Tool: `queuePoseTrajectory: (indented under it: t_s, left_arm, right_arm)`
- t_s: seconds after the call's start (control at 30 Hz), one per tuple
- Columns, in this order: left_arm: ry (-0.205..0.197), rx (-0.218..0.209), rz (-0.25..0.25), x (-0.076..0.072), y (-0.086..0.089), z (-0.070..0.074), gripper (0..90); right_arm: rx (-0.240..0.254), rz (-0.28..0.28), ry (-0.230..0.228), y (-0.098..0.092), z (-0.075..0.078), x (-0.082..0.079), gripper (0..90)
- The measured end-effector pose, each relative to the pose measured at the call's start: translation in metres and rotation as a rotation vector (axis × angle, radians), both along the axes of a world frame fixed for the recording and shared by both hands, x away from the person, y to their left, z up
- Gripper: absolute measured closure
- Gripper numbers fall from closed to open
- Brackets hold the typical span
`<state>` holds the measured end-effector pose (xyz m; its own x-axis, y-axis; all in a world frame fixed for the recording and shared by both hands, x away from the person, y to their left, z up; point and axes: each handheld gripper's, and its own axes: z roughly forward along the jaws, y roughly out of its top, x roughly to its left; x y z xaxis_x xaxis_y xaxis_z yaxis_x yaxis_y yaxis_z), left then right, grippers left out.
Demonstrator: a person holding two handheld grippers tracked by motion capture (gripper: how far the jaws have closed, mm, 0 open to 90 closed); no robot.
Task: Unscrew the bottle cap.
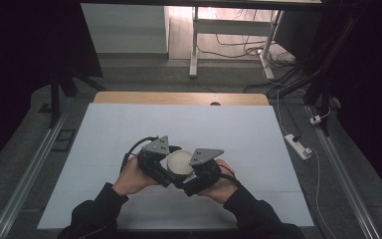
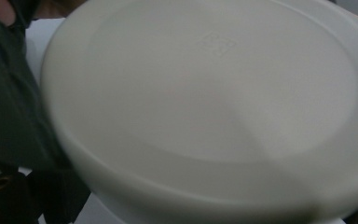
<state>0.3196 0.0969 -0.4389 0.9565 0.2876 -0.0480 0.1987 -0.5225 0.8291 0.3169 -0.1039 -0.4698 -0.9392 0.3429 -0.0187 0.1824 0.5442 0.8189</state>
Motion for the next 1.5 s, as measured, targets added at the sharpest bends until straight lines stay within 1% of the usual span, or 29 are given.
queuePoseTrajectory:
  t_s: [0.07, 0.1, 0.13, 0.17, 0.27, 0.3, 0.33, 0.47, 0.5, 0.57, 0.6, 0.63, 0.67, 0.7, 0.77, 0.8, 0.83, 0.87, 0.9, 0.93, 0.97, 1.0, 1.07, 1.1, 1.17, 1.2, 1.3, 1.37, 1.5]
  left_arm:
    - [0.002, 0.012, 0.052, -0.003, -0.004, 0.001, 8.0]
    - [0.002, 0.012, 0.052, -0.003, -0.004, 0.001, 8.0]
    - [0.01, 0.016, 0.098, -0.005, -0.007, 0.002, 8.0]
    - [0.01, 0.016, 0.098, -0.005, -0.007, 0.002, 8.1]
    - [0.012, 0.034, 0.156, -0.008, -0.011, 0.004, 8.1]
    - [0.017, 0.028, 0.181, -0.009, -0.014, 0.004, 8.1]
    - [0.02, 0.04, 0.215, -0.011, -0.017, 0.005, 8.1]
    - [0.016, 0.052, 0.247, -0.013, -0.02, 0.006, 8.0]
    - [0.012, 0.048, 0.246, -0.013, -0.021, 0.005, 7.9]
    - [0.011, 0.046, 0.228, -0.012, -0.021, 0.005, 6.0]
    - [0.016, 0.055, 0.199, -0.01, -0.019, 0.007, 1.9]
    - [0.016, 0.055, 0.199, -0.01, -0.019, 0.007, 0.1]
    - [0.008, 0.061, 0.174, -0.01, -0.017, 0.008, 0.0]
    - [0.006, 0.053, 0.163, -0.01, -0.016, 0.01, 0.0]
    - [-0.009, 0.068, 0.111, -0.01, -0.012, 0.012, 0.0]
    - [-0.016, 0.07, 0.097, -0.011, -0.011, 0.013, 0.0]
    - [-0.018, 0.079, 0.029, -0.01, -0.007, 0.014, 0.0]
    - [-0.018, 0.079, 0.029, -0.01, -0.007, 0.014, 0.0]
    - [-0.021, 0.082, -0.014, -0.01, -0.003, 0.015, 0.0]
    - [-0.021, 0.082, -0.014, -0.01, -0.003, 0.015, 0.0]
    - [-0.022, 0.079, -0.036, -0.009, -0.002, 0.015, 0.0]
    - [-0.023, 0.067, -0.056, -0.009, 0.0, 0.015, 0.0]
    - [-0.021, 0.049, -0.094, -0.008, 0.002, 0.014, 0.0]
    - [-0.023, 0.048, -0.103, -0.008, 0.003, 0.014, 0.8]
    - [-0.031, 0.051, -0.113, -0.008, 0.003, 0.013, 1.4]
    - [-0.034, 0.051, -0.109, -0.008, 0.003, 0.013, 3.0]
    - [-0.032, 0.036, -0.13, -0.008, 0.004, 0.012, 6.6]
    - [-0.035, 0.039, -0.122, -0.009, 0.004, 0.011, 7.6]
    - [-0.028, 0.053, -0.068, -0.009, 0.001, 0.011, 7.8]
  right_arm:
    - [-0.004, -0.01, -0.001, 0.0, 0.0, 0.001, 7.0]
    - [-0.003, -0.016, -0.001, 0.0, -0.001, 0.001, 7.0]
    - [-0.004, -0.024, -0.002, -0.001, 0.0, 0.002, 7.0]
    - [-0.006, -0.029, -0.003, -0.001, 0.0, 0.002, 7.0]
    - [-0.011, -0.048, -0.008, -0.001, 0.0, 0.003, 7.0]
    - [-0.009, -0.053, -0.007, -0.001, -0.001, 0.003, 7.0]
    - [-0.01, -0.058, -0.006, -0.001, 0.0, 0.004, 7.0]
    - [-0.012, -0.065, -0.004, -0.002, -0.001, 0.004, 7.0]
    - [-0.012, -0.065, -0.004, -0.002, -0.001, 0.004, 7.0]
    - [-0.01, -0.062, -0.004, -0.003, -0.001, 0.004, 7.0]
    - [-0.008, -0.052, -0.002, -0.002, 0.0, 0.003, 7.0]
    - [-0.008, -0.046, -0.003, -0.002, 0.0, 0.003, 7.0]
    - [-0.009, -0.04, -0.006, -0.002, 0.0, 0.002, 7.0]
    - [-0.006, -0.033, -0.008, -0.002, 0.0, 0.002, 7.0]
    - [0.0, -0.02, -0.003, -0.001, 0.0, 0.001, 7.0]
    - [0.0, -0.02, -0.003, -0.001, 0.0, 0.001, 7.0]
    - [0.007, -0.004, -0.003, -0.001, 0.001, 0.0, 7.0]
    - [0.009, 0.002, -0.001, -0.001, 0.001, -0.001, 7.0]
    - [0.012, 0.011, 0.0, -0.001, 0.001, -0.001, 7.0]
    - [0.017, 0.024, 0.0, -0.001, 0.001, -0.002, 7.0]
    - [0.017, 0.024, 0.0, -0.001, 0.001, -0.002, 7.0]
    - [0.024, 0.05, 0.006, 0.0, 0.003, -0.004, 7.0]
    - [0.029, 0.06, 0.007, 0.0, 0.003, -0.004, 7.0]
    - [0.033, 0.083, 0.005, 0.0, 0.004, -0.007, 7.0]
    - [0.035, 0.09, 0.006, 0.001, 0.004, -0.007, 7.0]
    - [0.039, 0.107, 0.008, 0.002, 0.005, -0.009, 7.0]
    - [0.035, 0.115, 0.005, 0.002, 0.005, -0.01, 7.0]
    - [0.032, 0.114, 0.004, 0.002, 0.005, -0.01, 7.0]
    - [0.017, 0.082, 0.0, 0.002, 0.003, -0.008, 7.0]
